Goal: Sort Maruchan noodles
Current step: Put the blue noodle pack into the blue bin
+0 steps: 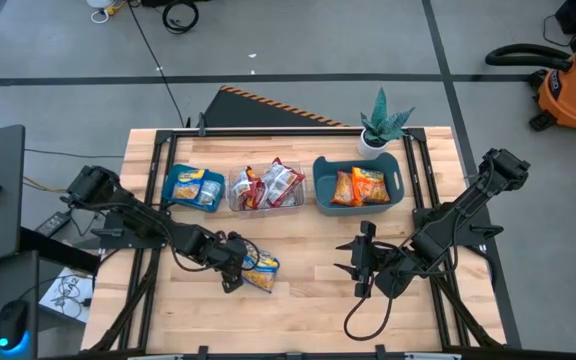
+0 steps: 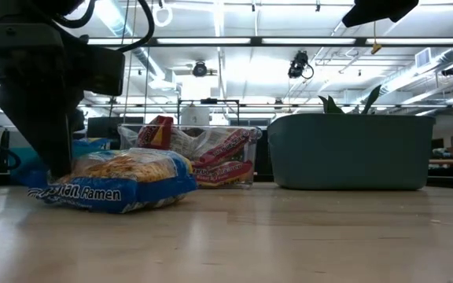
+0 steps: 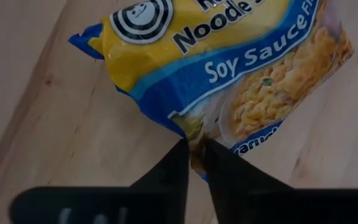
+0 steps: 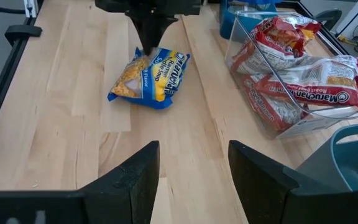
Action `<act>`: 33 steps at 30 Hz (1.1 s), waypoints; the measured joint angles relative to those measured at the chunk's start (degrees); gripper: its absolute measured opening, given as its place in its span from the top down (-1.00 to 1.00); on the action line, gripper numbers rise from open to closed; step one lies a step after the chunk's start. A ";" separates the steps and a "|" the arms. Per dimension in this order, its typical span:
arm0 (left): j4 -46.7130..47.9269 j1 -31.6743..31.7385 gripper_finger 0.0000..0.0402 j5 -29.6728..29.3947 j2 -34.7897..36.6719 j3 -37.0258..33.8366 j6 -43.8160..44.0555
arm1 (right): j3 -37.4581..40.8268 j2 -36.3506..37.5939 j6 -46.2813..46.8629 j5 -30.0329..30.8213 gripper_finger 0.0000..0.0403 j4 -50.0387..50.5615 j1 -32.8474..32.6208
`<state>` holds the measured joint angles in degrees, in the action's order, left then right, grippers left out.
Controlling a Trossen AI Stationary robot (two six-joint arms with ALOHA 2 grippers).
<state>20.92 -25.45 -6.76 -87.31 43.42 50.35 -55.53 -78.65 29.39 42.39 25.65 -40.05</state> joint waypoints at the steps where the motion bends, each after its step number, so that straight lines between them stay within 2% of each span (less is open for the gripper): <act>1: 0.04 0.00 0.76 0.00 0.00 0.00 -0.01 | 0.00 0.01 0.00 0.01 0.02 0.00 0.00; 5: 0.29 0.00 0.95 0.02 0.00 0.00 -0.07 | 0.00 0.01 0.00 0.00 0.02 0.00 0.00; 14: 0.98 0.17 0.96 0.92 2.09 0.00 -0.20 | 0.00 0.02 0.00 0.00 0.02 0.00 0.00; 19: 3.23 0.28 0.98 0.58 7.10 0.01 -0.04 | 0.00 0.01 0.00 0.00 0.02 0.00 0.00; 33: 9.43 0.26 0.99 -4.94 23.10 0.00 0.02 | 0.00 0.02 0.00 -0.02 0.02 0.11 0.00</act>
<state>30.35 -25.19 -11.70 -64.21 43.42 50.37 -55.53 -78.63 29.39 42.37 25.76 -40.05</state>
